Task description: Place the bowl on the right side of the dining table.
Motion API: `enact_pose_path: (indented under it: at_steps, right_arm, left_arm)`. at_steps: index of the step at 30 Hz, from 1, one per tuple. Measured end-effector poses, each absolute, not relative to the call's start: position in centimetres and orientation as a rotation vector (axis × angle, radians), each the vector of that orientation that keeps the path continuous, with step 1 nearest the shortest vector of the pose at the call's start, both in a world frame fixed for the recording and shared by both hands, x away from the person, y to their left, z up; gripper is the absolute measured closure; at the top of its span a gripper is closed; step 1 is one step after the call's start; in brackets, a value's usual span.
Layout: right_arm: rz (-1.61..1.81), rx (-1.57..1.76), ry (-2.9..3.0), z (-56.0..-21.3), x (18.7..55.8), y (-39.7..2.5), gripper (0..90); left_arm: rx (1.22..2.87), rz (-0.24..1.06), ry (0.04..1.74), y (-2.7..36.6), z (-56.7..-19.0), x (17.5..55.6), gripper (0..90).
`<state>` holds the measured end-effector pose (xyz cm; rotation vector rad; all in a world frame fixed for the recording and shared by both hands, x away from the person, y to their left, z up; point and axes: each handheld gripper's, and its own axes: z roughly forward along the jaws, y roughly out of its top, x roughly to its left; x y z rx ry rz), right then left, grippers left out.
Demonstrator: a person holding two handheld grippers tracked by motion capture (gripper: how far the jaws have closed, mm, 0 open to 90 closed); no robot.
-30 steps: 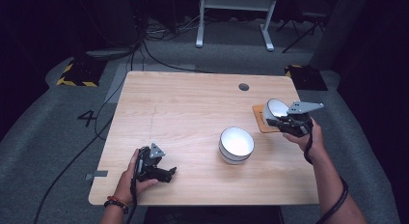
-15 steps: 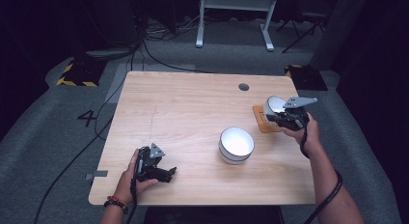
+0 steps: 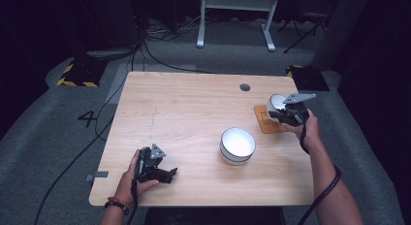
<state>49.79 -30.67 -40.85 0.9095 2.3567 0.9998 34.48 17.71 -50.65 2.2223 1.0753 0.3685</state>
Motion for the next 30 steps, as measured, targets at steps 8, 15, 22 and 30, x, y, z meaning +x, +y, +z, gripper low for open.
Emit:
enact_pose_path:
  at_steps: [8, 15, 22, 30]
  right_arm:
    - [0.952, 0.947, 2.357, -41.5, 51.1, -30.8, 81.0]
    - [0.941, 0.979, 2.366, -42.7, 51.9, -30.8, 80.9]
    - [0.922, 0.995, 2.365, -43.8, 52.2, -31.0, 80.8]
    - [0.909, 1.005, 2.362, -44.3, 52.3, -30.7, 80.7]
  left_arm:
    - [2.220, 0.371, 1.075, 17.7, -50.7, 34.5, 0.3]
    - [2.220, 0.371, 1.075, 17.7, -50.7, 34.5, 0.3]
    - [2.221, 0.371, 1.075, 17.7, -50.7, 34.5, 0.3]
    - [2.219, 0.371, 1.076, 17.7, -50.7, 34.5, 0.3]
